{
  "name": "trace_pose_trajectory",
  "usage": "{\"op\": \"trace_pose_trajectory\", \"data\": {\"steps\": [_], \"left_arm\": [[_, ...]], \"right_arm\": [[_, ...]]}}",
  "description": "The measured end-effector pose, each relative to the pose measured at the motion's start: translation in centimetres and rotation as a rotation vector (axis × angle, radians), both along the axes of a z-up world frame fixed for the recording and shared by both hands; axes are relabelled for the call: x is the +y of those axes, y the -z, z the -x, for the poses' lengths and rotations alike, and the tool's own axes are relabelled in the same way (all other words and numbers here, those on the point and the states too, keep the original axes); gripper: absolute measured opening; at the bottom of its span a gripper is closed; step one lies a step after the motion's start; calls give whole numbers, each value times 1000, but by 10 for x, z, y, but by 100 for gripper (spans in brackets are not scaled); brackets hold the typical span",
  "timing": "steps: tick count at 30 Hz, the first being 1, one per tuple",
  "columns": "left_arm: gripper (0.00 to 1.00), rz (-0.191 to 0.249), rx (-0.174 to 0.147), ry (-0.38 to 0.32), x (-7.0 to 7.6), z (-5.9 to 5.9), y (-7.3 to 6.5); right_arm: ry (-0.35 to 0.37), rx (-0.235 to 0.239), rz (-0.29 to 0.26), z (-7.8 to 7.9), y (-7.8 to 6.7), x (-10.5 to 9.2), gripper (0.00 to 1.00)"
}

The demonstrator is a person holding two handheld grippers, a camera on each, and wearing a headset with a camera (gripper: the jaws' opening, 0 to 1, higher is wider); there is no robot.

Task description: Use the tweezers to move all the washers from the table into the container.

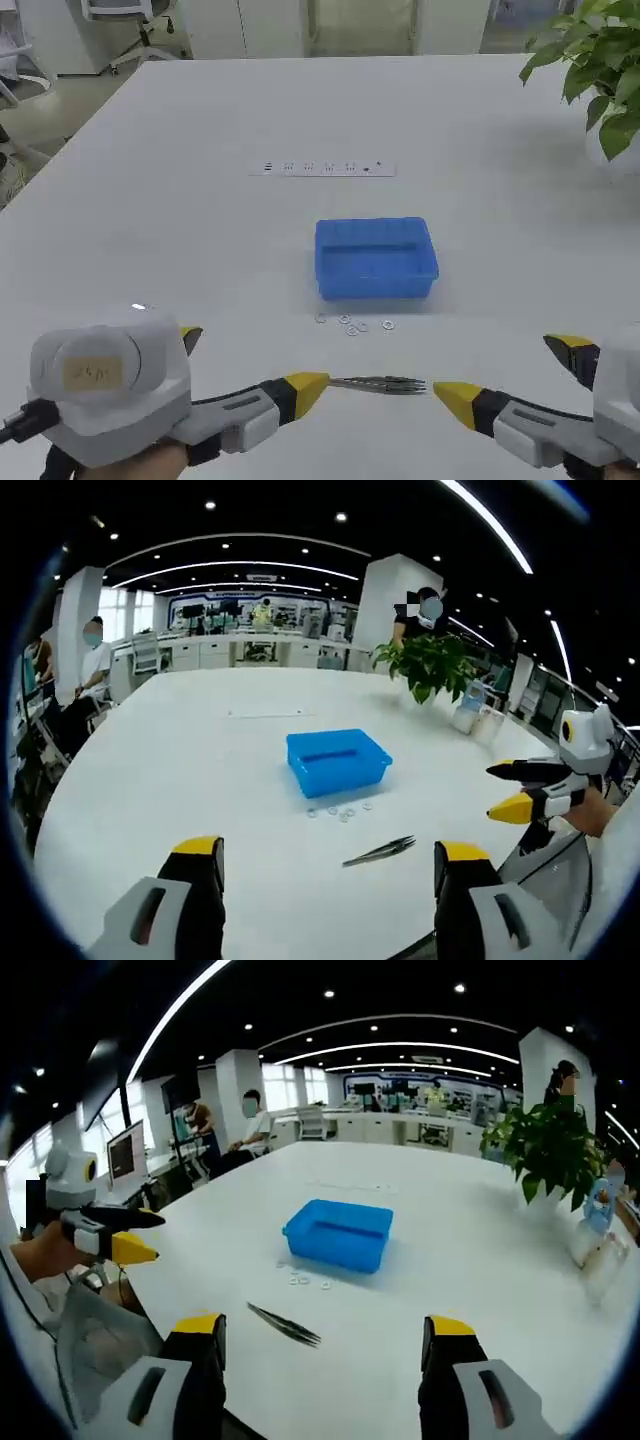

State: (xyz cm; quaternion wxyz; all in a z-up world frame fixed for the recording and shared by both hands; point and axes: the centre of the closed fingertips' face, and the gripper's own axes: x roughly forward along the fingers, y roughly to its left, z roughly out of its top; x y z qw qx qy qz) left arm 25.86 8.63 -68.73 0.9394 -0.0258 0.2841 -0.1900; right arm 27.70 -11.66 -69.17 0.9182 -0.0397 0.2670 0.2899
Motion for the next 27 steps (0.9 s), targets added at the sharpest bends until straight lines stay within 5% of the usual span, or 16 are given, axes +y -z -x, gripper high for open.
{"op": "trace_pose_trajectory", "data": {"steps": [10,27], "left_arm": [[91,18,14,-1,2,-1,4],[82,32,6,100,-13,1,2]], "right_arm": [[-12,17,4,0,2,2,78],[-24,25,11,1,3,5,75]]}}
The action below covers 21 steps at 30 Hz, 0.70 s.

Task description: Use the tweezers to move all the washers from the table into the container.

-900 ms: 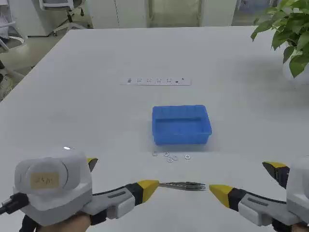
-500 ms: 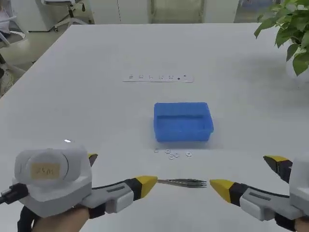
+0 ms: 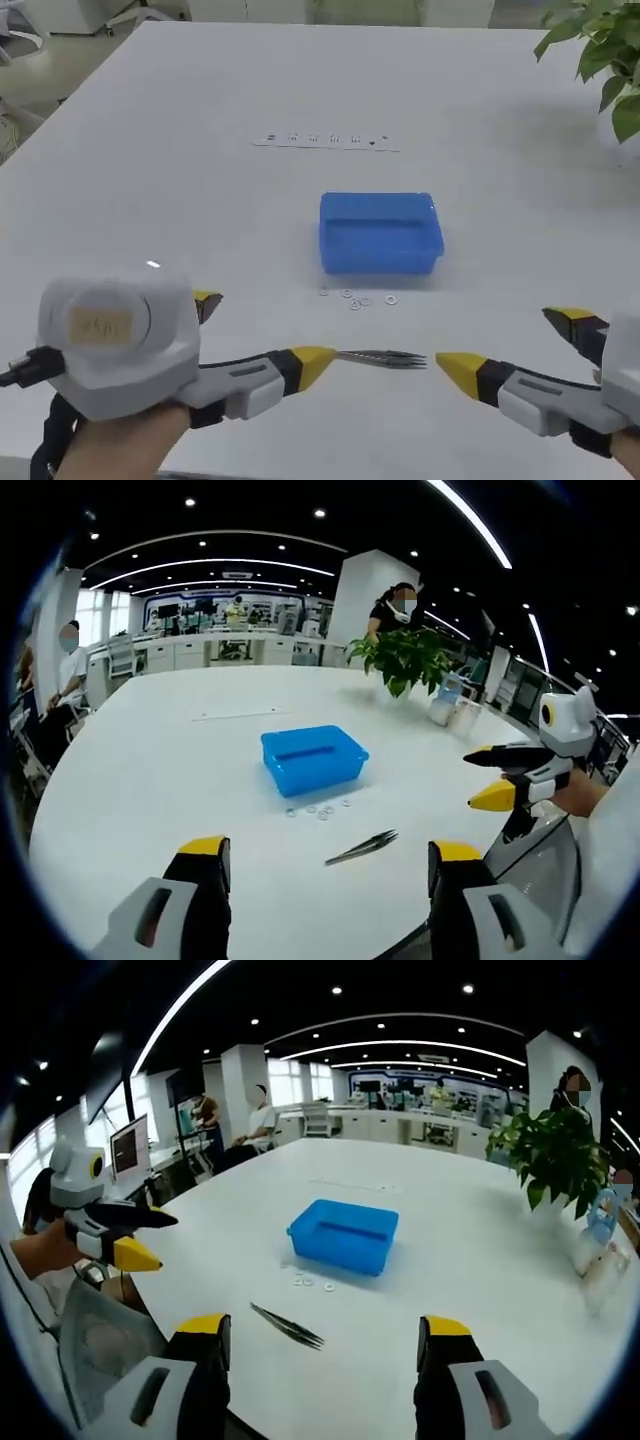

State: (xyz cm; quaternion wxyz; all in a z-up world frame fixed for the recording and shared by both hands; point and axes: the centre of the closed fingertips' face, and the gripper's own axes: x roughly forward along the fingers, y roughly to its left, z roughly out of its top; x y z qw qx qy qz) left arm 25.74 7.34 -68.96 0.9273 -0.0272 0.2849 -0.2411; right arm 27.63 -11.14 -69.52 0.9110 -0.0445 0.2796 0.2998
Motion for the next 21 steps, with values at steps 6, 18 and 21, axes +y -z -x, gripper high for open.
{"op": "trace_pose_trajectory", "data": {"steps": [6,18,21], "left_arm": [[79,-8,-1,24,-1,-2,0],[75,-22,10,81,-11,-10,9],[73,-25,13,94,-13,-14,12]], "right_arm": [[2,-2,4,0,0,0,72],[-17,32,12,0,10,5,70],[-20,31,25,-2,12,7,70]]}}
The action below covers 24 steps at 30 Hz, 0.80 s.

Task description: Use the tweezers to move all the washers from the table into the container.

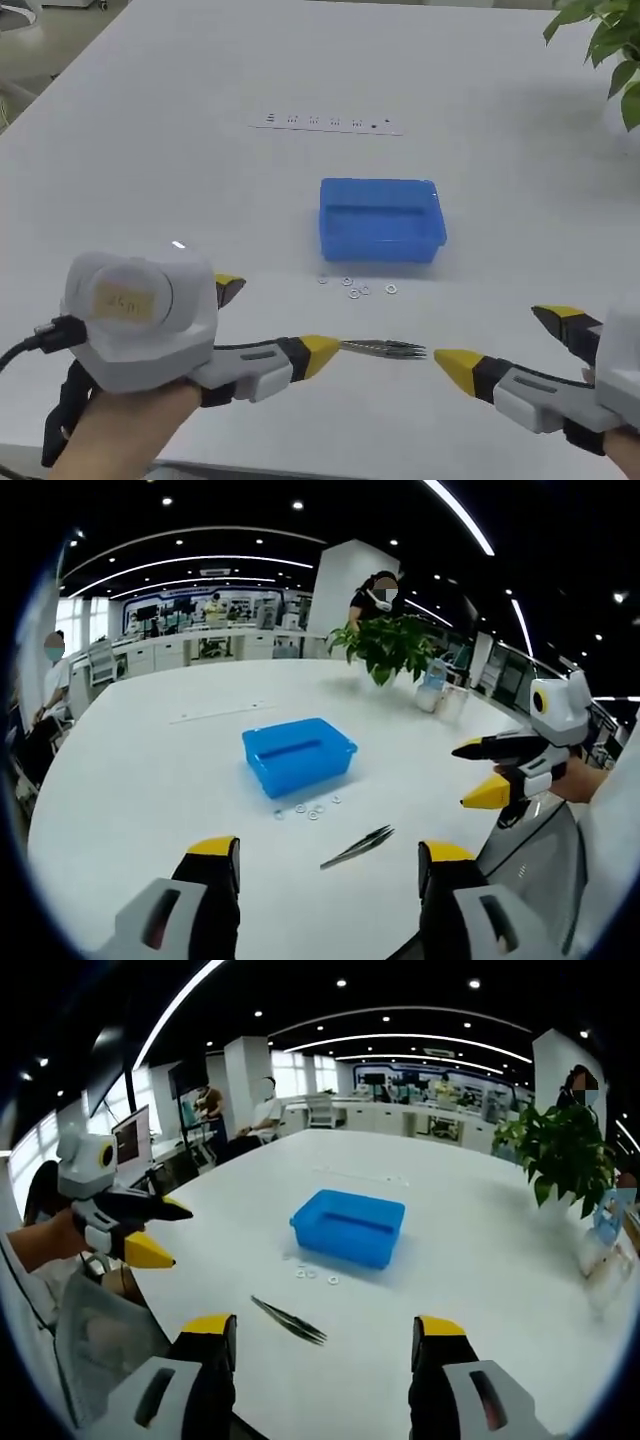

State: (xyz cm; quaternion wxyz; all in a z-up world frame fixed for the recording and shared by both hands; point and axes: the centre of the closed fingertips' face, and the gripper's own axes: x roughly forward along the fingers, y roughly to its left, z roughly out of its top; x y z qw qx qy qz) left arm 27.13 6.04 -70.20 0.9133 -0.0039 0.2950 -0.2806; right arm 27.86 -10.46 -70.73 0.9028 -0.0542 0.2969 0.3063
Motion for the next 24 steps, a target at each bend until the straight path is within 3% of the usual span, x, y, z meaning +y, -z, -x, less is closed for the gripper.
{"op": "trace_pose_trajectory", "data": {"steps": [8,11,13,15,17,21,24], "left_arm": [[68,-13,13,40,-5,-11,14],[60,-23,32,90,-10,-12,23],[55,-32,27,133,-15,-13,27],[47,-53,29,195,-21,-13,35],[41,-68,26,216,-26,-17,43],[31,-166,35,311,-28,-20,66],[22,-191,47,356,-33,-22,76]], "right_arm": [[3,10,8,-6,7,2,72],[-5,13,15,-6,9,3,71],[-9,22,14,-6,12,3,71],[-13,35,9,-6,16,3,71],[-20,51,2,-5,20,5,71],[-31,61,-7,-3,23,7,70],[-44,56,11,-3,25,7,70]]}}
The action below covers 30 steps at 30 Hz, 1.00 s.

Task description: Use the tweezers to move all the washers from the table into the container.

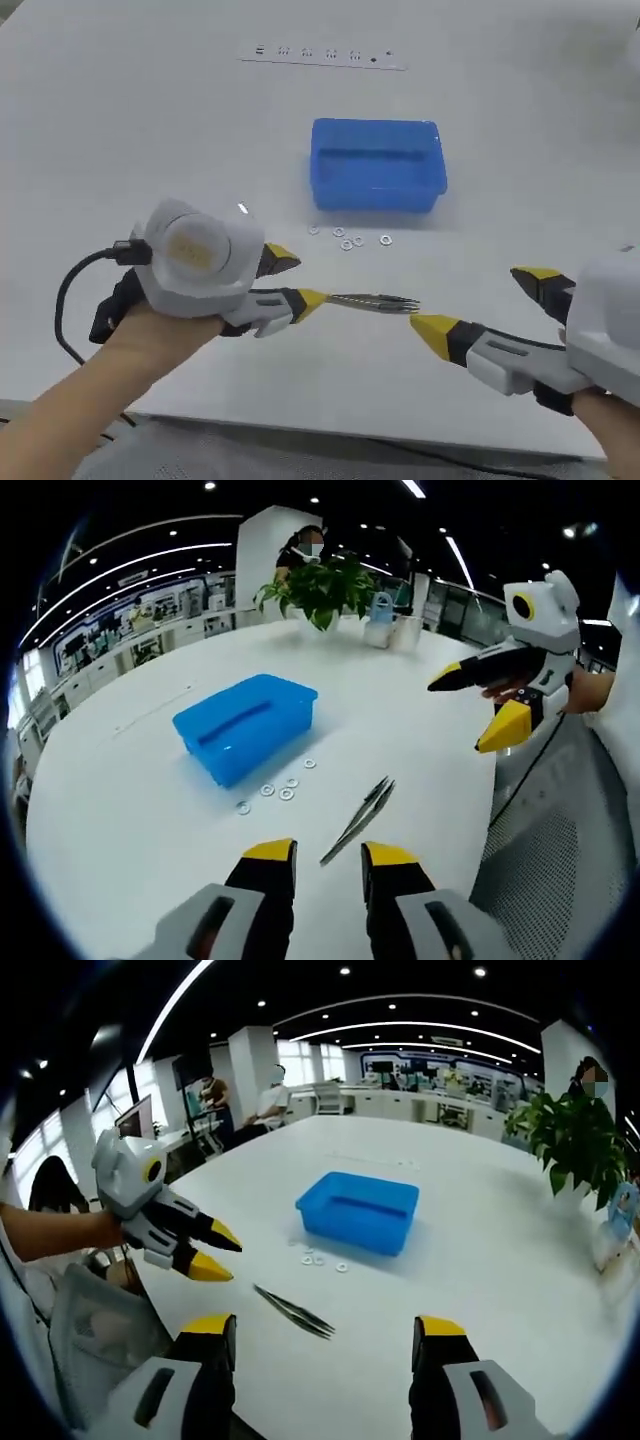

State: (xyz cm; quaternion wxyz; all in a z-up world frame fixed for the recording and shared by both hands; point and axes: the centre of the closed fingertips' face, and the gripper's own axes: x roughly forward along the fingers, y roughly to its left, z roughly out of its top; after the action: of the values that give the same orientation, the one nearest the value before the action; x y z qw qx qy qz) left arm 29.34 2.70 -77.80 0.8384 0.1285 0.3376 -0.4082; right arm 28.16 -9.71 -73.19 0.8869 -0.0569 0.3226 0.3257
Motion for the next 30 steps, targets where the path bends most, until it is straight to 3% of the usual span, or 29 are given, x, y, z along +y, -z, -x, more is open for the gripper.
{"op": "trace_pose_trajectory", "data": {"steps": [2,3,5,7,9,11,12,18,20,25,30], "left_arm": [[19,-22,21,56,-5,2,7],[20,-31,17,55,-6,-1,10],[18,-61,56,104,-9,3,20],[15,-78,44,125,-12,-1,25],[14,-101,52,131,-12,-5,33],[15,-142,83,166,-9,-2,42],[15,-153,70,172,-8,-4,45],[5,-163,78,214,-7,-1,47],[0,-185,56,250,-7,-1,48],[0,-186,60,305,-9,5,48],[0,-171,76,299,-11,11,33]], "right_arm": [[-7,0,10,0,2,0,70],[-10,2,12,0,2,-1,70],[-12,9,7,-1,4,-1,70],[-11,13,4,-1,4,-2,70],[-10,14,6,-2,4,-2,70],[-10,13,17,-3,6,-3,70],[-10,13,19,-3,7,-3,70],[-18,22,13,-2,9,1,69],[-31,29,15,0,11,4,69],[-77,15,28,0,12,15,68],[-169,-4,53,-2,15,31,64]]}}
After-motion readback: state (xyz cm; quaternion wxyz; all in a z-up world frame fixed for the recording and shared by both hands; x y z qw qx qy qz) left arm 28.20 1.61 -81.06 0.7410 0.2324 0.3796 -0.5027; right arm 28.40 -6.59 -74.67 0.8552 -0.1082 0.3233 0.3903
